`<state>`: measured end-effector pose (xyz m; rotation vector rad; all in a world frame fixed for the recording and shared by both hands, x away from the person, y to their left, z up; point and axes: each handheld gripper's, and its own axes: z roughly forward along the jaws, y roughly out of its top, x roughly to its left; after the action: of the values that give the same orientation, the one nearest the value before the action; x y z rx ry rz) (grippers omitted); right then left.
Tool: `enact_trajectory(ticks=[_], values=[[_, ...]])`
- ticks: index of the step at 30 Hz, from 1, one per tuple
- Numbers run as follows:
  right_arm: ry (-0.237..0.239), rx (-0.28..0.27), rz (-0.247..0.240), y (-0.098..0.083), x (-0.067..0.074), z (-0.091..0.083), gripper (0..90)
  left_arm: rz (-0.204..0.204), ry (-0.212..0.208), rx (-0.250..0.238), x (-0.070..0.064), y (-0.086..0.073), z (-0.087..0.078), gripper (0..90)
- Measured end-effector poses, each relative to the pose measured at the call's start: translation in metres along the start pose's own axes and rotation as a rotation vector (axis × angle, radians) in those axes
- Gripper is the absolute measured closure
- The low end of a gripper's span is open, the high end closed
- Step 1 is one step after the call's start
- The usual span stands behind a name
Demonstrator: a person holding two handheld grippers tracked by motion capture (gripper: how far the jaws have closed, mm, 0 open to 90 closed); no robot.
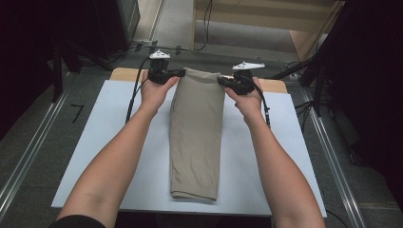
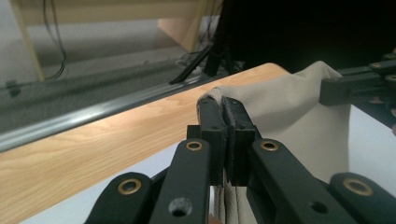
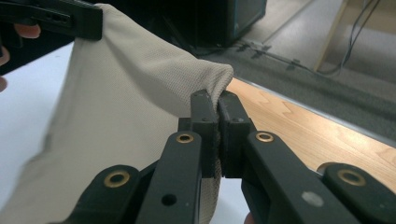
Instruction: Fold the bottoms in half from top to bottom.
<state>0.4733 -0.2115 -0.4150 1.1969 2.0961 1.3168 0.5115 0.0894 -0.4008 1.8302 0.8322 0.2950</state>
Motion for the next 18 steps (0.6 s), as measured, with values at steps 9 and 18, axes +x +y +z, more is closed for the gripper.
enact_trajectory(ticks=[9,18], values=[[0.033,-0.054,-0.083,-0.045,0.049,-0.043,84.8,0.057,-0.067,-0.044,-0.036,-0.040,-0.050,89.1],[0.065,-0.093,-0.103,-0.094,0.089,-0.083,84.8,0.100,-0.127,-0.049,-0.075,-0.090,-0.092,89.0]])
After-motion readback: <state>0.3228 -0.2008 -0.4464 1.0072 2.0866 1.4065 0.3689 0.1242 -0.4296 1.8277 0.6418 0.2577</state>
